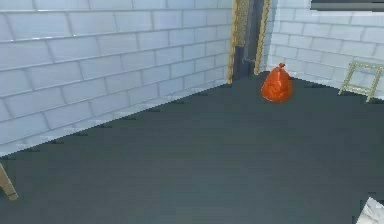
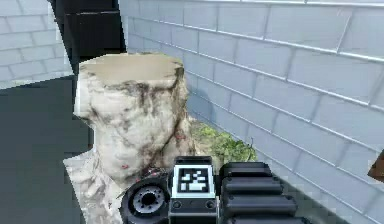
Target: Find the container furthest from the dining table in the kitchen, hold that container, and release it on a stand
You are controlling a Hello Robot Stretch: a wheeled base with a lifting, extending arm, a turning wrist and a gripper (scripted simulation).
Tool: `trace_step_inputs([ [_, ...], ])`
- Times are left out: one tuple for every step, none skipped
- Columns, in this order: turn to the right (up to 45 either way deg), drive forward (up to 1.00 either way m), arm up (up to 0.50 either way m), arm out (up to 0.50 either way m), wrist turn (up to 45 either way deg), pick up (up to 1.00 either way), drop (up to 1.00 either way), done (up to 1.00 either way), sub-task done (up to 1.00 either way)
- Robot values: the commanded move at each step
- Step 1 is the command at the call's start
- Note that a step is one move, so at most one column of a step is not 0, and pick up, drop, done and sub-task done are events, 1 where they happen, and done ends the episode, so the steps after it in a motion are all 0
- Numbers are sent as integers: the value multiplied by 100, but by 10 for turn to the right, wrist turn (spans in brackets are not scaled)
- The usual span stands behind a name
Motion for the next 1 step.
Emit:
trace_step_inputs([
  [-60, 0, 0, 0, 0, 0, 0, 0, 0],
])
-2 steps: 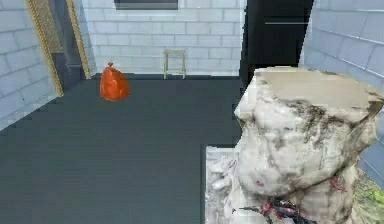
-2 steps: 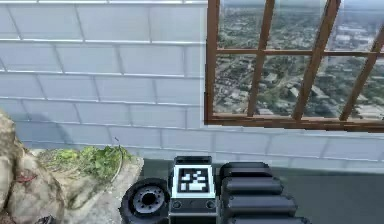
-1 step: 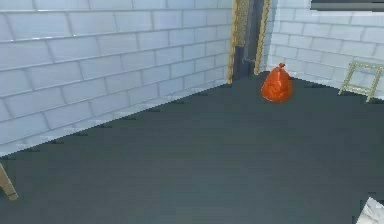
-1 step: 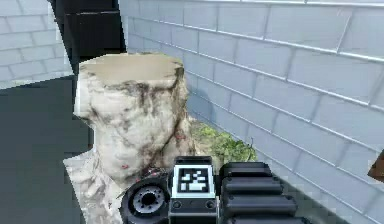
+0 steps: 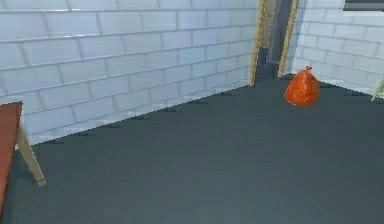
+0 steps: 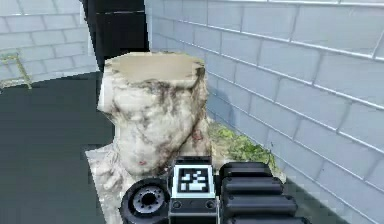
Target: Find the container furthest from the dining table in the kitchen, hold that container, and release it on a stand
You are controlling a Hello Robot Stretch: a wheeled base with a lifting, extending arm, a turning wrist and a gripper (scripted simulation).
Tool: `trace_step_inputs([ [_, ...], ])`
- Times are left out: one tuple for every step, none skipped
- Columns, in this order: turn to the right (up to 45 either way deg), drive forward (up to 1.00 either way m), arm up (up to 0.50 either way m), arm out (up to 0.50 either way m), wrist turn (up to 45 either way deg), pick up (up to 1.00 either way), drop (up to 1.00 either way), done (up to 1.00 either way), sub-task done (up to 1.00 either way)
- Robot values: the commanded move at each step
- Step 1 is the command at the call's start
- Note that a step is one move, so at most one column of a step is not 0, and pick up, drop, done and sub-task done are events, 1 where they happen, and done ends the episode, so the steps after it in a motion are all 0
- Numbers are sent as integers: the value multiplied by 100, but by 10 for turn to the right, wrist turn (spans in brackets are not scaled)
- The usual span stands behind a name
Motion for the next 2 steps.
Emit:
trace_step_inputs([
  [0, 55, 0, 0, 0, 0, 0, 0, 0],
  [450, 0, 0, 0, 0, 0, 0, 0, 0],
])
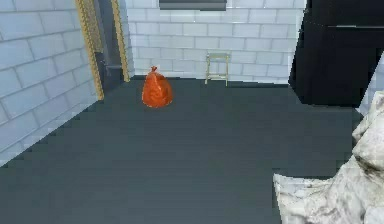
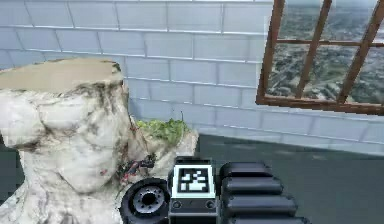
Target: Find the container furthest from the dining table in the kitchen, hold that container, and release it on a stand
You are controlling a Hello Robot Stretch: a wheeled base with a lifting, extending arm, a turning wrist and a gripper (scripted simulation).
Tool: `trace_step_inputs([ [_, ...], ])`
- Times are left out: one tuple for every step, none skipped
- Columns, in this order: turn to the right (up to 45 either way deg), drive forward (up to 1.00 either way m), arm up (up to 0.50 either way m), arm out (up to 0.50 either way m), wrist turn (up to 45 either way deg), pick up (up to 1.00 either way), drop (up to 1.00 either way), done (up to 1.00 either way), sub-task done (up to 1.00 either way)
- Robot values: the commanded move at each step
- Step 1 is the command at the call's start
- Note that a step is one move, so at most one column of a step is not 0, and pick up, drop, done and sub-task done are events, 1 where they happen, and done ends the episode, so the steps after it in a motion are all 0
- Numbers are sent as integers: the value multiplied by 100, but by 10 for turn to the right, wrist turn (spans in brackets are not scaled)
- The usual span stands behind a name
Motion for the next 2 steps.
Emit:
trace_step_inputs([
  [0, 100, 0, 0, 0, 0, 0, 0, 0],
  [0, 100, 0, 0, 0, 0, 0, 0, 0],
])
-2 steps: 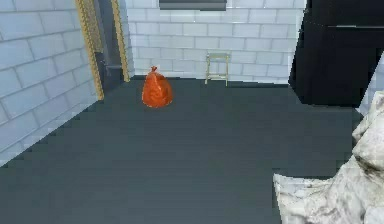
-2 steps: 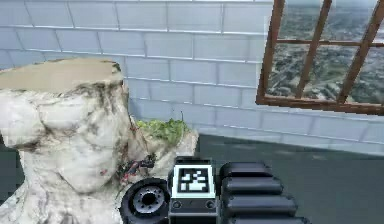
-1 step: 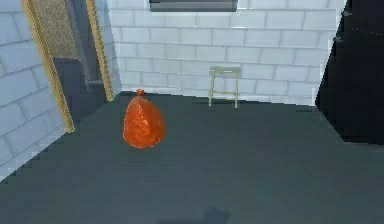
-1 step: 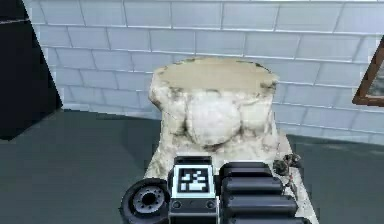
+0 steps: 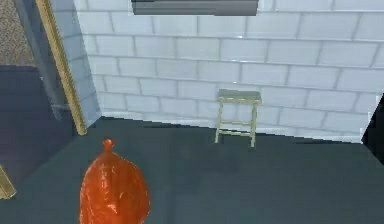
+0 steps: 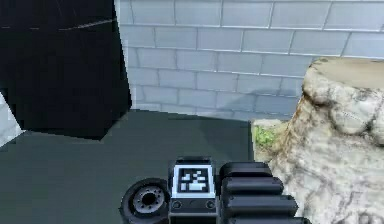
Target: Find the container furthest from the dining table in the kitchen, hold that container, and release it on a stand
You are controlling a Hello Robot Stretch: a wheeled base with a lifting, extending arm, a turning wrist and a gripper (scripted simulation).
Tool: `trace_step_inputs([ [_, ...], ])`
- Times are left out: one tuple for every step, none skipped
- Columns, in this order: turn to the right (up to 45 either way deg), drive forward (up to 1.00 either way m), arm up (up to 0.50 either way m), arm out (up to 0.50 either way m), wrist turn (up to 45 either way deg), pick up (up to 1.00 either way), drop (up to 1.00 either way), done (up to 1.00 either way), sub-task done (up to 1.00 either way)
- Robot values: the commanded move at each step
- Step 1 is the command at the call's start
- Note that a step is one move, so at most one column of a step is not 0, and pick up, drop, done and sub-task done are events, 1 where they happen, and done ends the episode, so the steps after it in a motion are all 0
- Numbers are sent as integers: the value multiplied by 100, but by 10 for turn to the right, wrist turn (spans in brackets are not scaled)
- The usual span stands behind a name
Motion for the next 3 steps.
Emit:
trace_step_inputs([
  [30, 0, 0, 0, 0, 0, 0, 0, 0],
  [0, 100, 0, 0, 0, 0, 0, 0, 0],
  [0, 20, 0, 0, 0, 0, 0, 0, 0],
])
